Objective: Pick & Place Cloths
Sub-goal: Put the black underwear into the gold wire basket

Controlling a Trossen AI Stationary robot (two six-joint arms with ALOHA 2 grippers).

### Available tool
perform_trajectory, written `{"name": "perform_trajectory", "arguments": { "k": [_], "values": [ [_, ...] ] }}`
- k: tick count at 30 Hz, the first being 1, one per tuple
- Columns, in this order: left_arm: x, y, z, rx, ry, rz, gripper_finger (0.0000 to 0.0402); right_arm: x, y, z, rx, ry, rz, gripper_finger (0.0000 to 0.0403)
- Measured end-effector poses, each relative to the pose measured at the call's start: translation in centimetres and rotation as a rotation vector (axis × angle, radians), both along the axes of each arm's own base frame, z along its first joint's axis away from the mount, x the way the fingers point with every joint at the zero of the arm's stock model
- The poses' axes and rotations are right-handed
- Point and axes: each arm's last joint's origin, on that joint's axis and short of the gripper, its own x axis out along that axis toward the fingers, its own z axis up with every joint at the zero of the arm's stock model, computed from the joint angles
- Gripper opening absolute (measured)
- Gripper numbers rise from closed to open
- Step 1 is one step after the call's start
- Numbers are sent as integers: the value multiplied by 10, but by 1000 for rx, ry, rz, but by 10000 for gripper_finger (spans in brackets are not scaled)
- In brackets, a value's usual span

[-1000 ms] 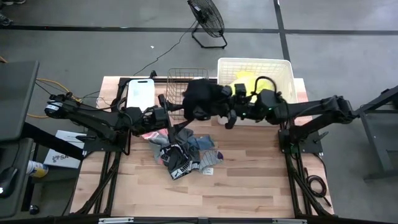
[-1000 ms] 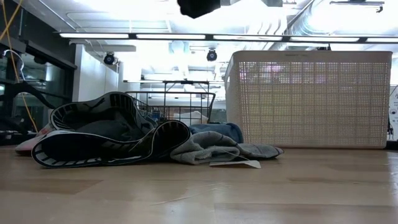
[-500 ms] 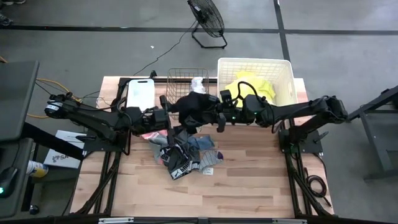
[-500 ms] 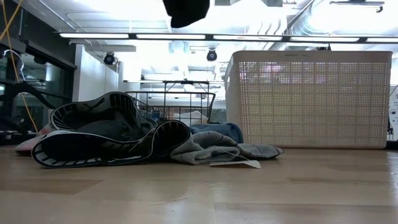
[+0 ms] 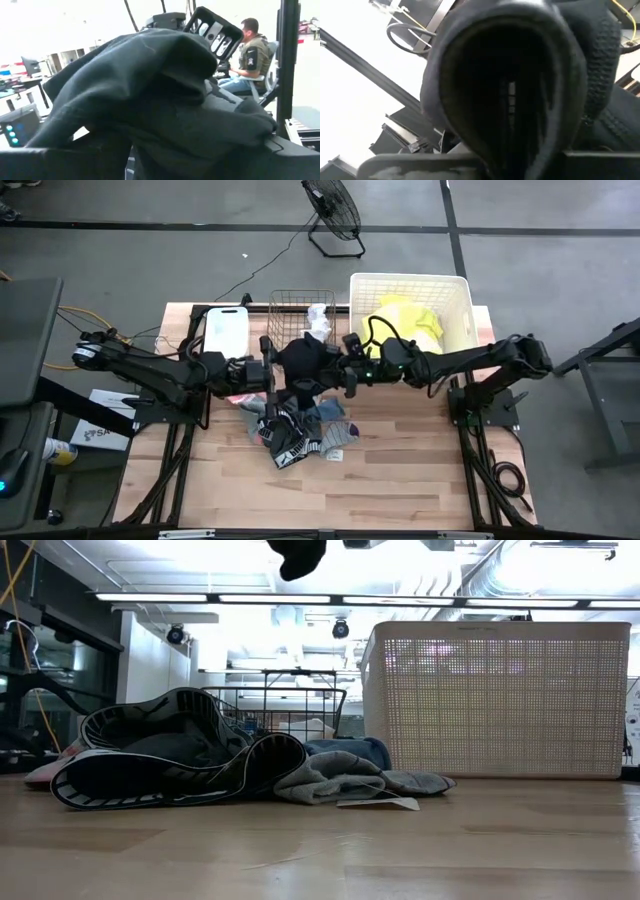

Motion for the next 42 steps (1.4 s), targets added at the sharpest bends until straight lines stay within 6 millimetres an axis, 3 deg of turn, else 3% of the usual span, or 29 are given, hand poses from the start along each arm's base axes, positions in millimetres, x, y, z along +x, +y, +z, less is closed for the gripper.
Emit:
{"name": "perform_trajectory", "arguments": {
  "k": [8, 16, 19, 26, 33, 37, 42],
  "values": [
    [6, -2, -6, 15, 25, -23, 251, 7, 5, -8, 57, 11, 41, 17],
    [7, -3, -7, 21, 25, -27, 118, 8, 6, -8, 63, 6, 51, 19],
    [7, -3, -7, 22, 25, -30, 114, 8, 7, -8, 63, 4, 52, 23],
    [5, -4, -5, 30, 18, -78, 113, 7, 9, -8, 16, -2, 89, 64],
    [5, -4, -4, 26, 15, -101, 85, 5, 9, -7, -62, -9, 125, 102],
    [4, -4, -5, 24, 27, -97, 82, 1, 4, -7, -69, 58, 138, 128],
    [-5, -1, -2, 34, 55, -49, 24, -10, 1, -1, -62, 98, 161, 159]
  ]
}}
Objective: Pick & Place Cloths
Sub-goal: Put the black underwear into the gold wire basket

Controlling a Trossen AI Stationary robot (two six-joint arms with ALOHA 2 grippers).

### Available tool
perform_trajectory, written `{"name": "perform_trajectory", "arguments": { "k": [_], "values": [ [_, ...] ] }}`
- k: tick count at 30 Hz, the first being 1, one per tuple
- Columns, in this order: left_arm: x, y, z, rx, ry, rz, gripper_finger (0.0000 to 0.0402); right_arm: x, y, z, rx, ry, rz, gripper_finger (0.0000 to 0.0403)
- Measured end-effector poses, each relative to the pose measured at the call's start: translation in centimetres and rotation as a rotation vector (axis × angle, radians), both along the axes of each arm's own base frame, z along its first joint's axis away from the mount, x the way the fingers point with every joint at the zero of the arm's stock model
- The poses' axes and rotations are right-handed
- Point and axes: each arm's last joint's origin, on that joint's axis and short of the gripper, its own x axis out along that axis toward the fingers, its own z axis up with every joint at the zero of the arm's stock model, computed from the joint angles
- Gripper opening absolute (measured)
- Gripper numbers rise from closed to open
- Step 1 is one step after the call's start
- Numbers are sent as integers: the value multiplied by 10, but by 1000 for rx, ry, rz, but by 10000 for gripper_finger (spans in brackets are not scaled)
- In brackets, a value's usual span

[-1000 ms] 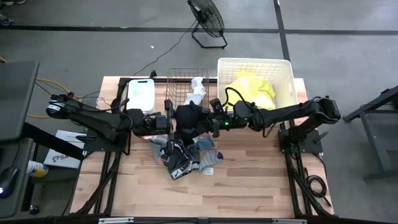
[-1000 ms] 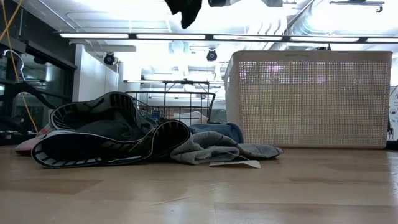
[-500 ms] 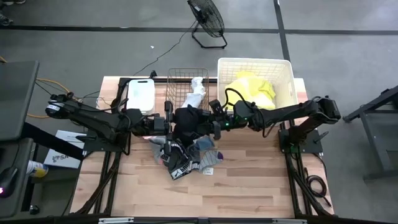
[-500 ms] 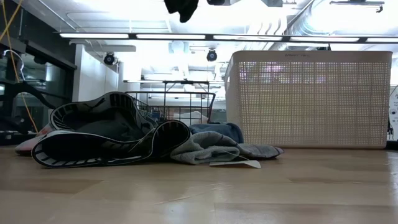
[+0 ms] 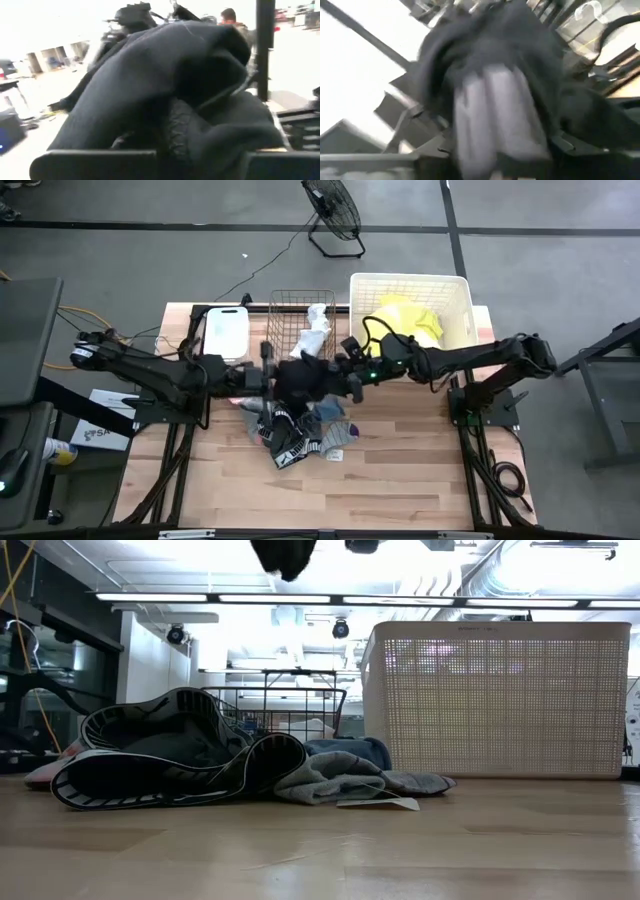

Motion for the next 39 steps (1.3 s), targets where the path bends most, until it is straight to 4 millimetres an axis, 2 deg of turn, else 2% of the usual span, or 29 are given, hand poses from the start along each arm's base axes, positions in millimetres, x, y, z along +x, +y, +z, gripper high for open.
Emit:
{"name": "perform_trajectory", "arguments": {
  "k": [5, 10, 21, 28, 39],
  "values": [
    [-16, 6, 8, -7, 7, 80, 26, -14, -2, 7, -12, 44, 9, 181],
    [-31, 11, 17, -14, -15, 133, 26, -34, -6, 15, -40, 122, -86, 194],
    [-33, 20, 13, -37, 30, 402, 26, -70, -14, 34, -135, 143, -314, 197],
    [-31, 46, 4, -97, 90, 500, 26, -72, -15, 35, -157, 153, -350, 197],
    [-23, 98, -15, -164, 224, 471, 26, -73, -16, 31, -166, 187, -367, 196]
  ]
}}
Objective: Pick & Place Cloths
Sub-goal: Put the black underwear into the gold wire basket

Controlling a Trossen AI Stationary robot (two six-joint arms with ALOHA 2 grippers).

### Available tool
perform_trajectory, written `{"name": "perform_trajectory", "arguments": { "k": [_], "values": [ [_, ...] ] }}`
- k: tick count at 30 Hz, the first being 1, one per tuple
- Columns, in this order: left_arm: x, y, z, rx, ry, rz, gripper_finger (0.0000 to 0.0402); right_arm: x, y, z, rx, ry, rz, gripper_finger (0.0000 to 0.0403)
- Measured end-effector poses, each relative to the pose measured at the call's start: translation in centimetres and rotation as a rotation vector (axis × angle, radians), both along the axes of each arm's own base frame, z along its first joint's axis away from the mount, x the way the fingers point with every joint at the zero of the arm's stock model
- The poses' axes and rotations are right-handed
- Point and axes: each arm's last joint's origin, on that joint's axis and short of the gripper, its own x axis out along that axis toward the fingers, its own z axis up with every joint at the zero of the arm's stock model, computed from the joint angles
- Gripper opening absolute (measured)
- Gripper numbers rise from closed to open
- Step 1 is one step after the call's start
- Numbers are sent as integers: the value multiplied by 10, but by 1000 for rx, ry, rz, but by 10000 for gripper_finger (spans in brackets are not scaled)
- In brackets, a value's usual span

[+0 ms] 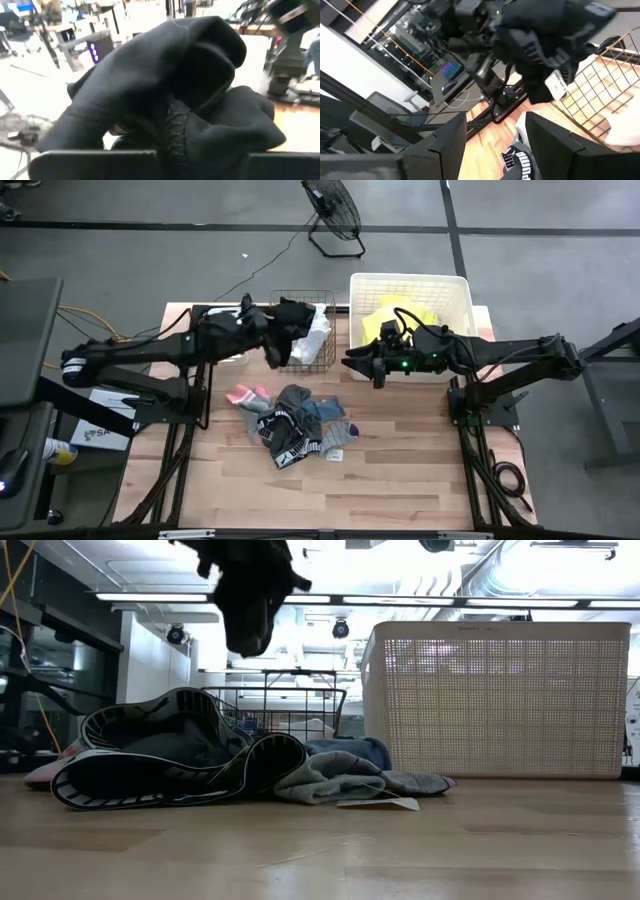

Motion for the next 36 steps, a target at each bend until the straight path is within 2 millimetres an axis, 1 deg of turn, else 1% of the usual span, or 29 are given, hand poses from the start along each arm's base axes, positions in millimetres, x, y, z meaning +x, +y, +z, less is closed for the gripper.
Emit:
{"name": "perform_trajectory", "arguments": {
  "k": [5, 8, 18, 24, 32, 36],
  "values": [
    [9, 21, -13, -70, 29, -15, 26, 0, -1, 0, -4, 2, -22, 196],
    [18, 32, -23, -113, 49, -10, 26, 0, -1, 0, -8, 3, -47, 196],
    [44, 66, -64, -211, 145, 90, 26, 0, -2, -1, -6, 10, -52, 196],
    [57, 84, -82, -231, 136, 141, 26, -1, -2, -5, 15, 42, -57, 196],
    [69, 95, -108, -300, 159, 180, 26, -1, -2, -5, 16, 47, -57, 196],
    [71, 101, -119, -365, 154, 219, 26, -1, -2, -5, 17, 48, -57, 196]
  ]
}}
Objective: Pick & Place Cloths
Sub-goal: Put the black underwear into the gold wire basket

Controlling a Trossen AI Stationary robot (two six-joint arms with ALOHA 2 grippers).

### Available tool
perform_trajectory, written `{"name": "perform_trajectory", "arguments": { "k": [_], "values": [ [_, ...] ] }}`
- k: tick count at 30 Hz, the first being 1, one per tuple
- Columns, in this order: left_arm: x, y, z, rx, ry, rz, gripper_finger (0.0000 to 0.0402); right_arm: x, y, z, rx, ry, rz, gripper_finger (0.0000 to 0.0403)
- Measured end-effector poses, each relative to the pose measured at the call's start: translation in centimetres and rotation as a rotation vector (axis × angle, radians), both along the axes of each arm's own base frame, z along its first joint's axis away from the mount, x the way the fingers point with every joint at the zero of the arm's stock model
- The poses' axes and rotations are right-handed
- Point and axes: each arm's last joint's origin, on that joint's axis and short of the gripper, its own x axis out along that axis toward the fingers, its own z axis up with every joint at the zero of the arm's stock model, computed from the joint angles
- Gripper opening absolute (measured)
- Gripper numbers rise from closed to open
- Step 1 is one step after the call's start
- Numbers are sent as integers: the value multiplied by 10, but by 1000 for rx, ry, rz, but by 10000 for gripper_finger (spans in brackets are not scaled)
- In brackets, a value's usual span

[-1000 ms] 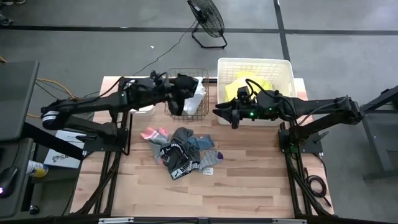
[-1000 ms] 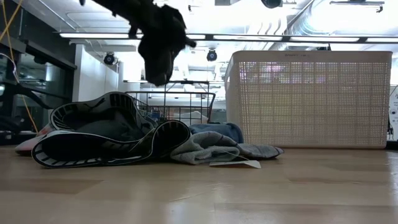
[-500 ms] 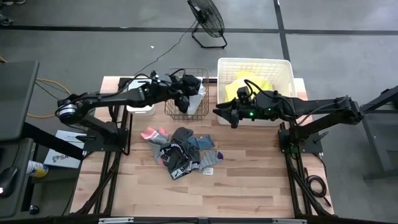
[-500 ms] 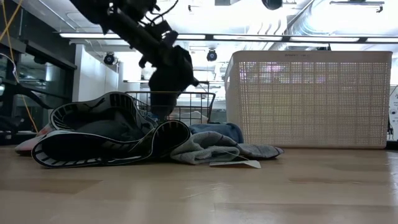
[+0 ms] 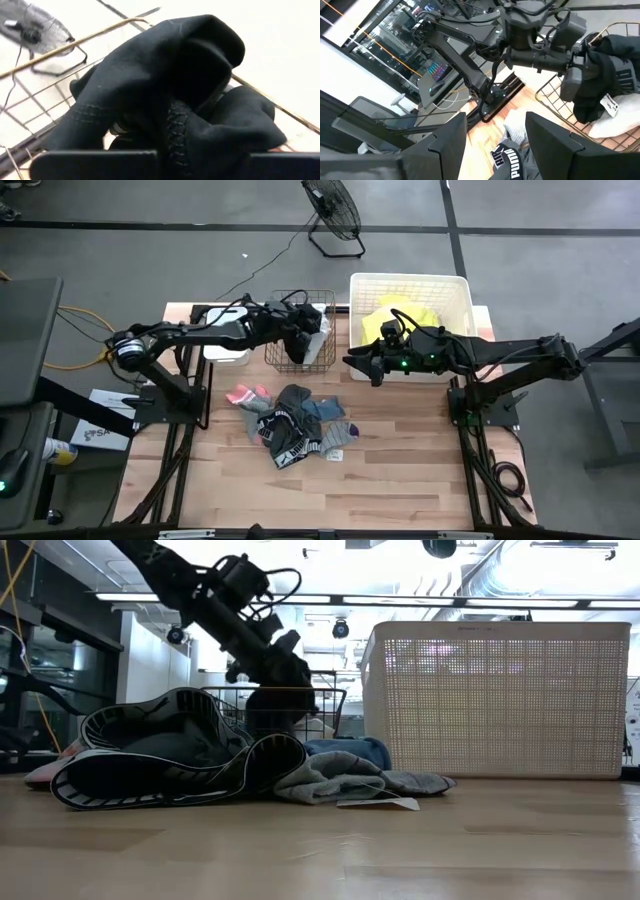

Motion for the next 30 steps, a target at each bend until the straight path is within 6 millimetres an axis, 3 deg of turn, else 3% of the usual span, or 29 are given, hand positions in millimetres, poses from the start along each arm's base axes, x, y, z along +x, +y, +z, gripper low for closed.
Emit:
{"name": "perform_trajectory", "arguments": {
  "k": [15, 22, 30],
  "values": [
    [-12, 19, -39, -238, 135, 100, 26, 0, 0, 0, -2, 1, -3, 196],
    [-15, 25, -36, -307, 85, 57, 29, 0, -1, 0, -7, 6, -29, 196],
    [-13, 25, -32, -308, 60, 27, 130, 0, -1, -1, -6, 8, -25, 196]
  ]
}}
